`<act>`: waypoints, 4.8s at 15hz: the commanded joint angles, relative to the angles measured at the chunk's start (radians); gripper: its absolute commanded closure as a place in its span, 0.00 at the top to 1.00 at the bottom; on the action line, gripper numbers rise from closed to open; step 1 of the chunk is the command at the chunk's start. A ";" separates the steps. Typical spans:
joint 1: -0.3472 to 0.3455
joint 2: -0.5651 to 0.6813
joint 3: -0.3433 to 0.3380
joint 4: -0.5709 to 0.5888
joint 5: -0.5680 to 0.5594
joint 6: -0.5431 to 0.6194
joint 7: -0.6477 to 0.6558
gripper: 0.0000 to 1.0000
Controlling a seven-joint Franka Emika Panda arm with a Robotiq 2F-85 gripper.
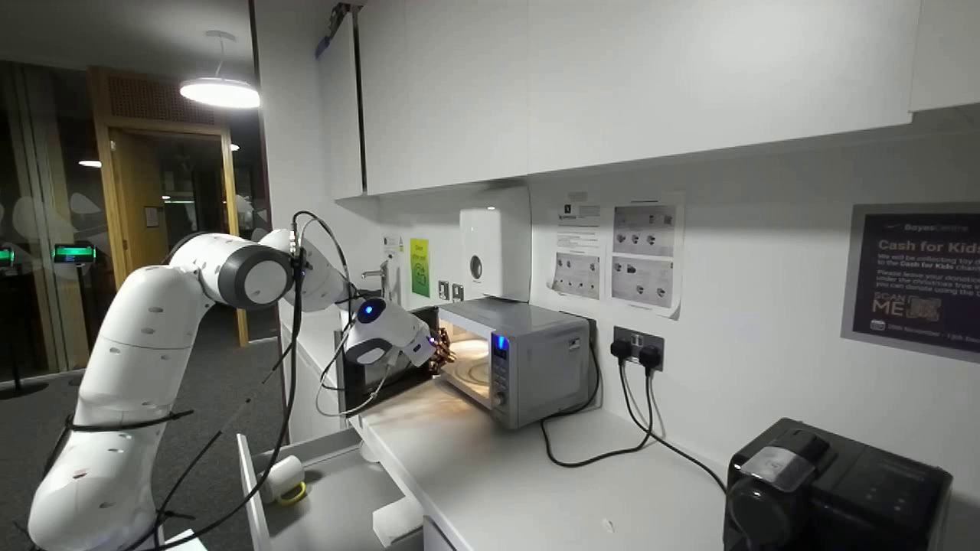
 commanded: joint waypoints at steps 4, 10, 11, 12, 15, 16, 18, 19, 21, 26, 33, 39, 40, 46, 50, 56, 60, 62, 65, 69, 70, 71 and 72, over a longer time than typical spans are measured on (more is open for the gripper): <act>0.000 0.000 0.000 0.000 0.000 0.000 0.000 0.03; -0.005 -0.004 0.002 -0.016 0.003 0.004 0.002 0.01; -0.007 -0.006 0.004 -0.022 0.003 0.004 0.002 0.01; -0.012 -0.008 0.009 -0.026 0.000 -0.001 0.002 0.01; -0.017 -0.018 0.015 -0.036 -0.002 0.003 0.003 0.01; -0.020 -0.022 0.019 -0.039 -0.003 0.003 0.004 0.01; -0.025 -0.031 0.026 -0.051 -0.008 0.005 0.002 0.01; -0.027 -0.038 0.027 -0.061 -0.010 0.006 -0.001 0.01; -0.034 -0.053 0.033 -0.079 -0.016 0.009 -0.005 0.01; -0.044 -0.113 0.041 -0.141 -0.017 0.009 0.000 0.01; -0.061 -0.211 0.039 -0.226 0.004 -0.001 0.012 0.01; -0.077 -0.311 0.035 -0.305 0.015 -0.025 0.025 0.01; -0.079 -0.325 0.036 -0.314 0.014 -0.025 0.030 0.01; -0.072 -0.430 0.029 -0.359 0.009 -0.078 0.106 0.01; 0.043 -0.525 -0.102 -0.359 0.109 -0.289 0.148 0.01; 0.067 -0.647 -0.182 -0.396 0.291 -0.403 0.121 0.01; 0.044 -0.689 -0.192 -0.449 0.258 -0.416 0.131 0.01; 0.025 -0.704 -0.182 -0.481 0.219 -0.418 0.132 0.01; 0.017 -0.729 -0.178 -0.526 0.162 -0.428 0.111 0.01; 0.059 -0.785 -0.214 -0.568 0.117 -0.463 0.010 0.01; 0.065 -0.799 -0.223 -0.573 0.115 -0.473 -0.024 0.01; 0.067 -0.810 -0.228 -0.575 0.120 -0.478 -0.052 0.01; 0.126 -0.817 -0.294 -0.584 0.079 -0.465 -0.045 0.01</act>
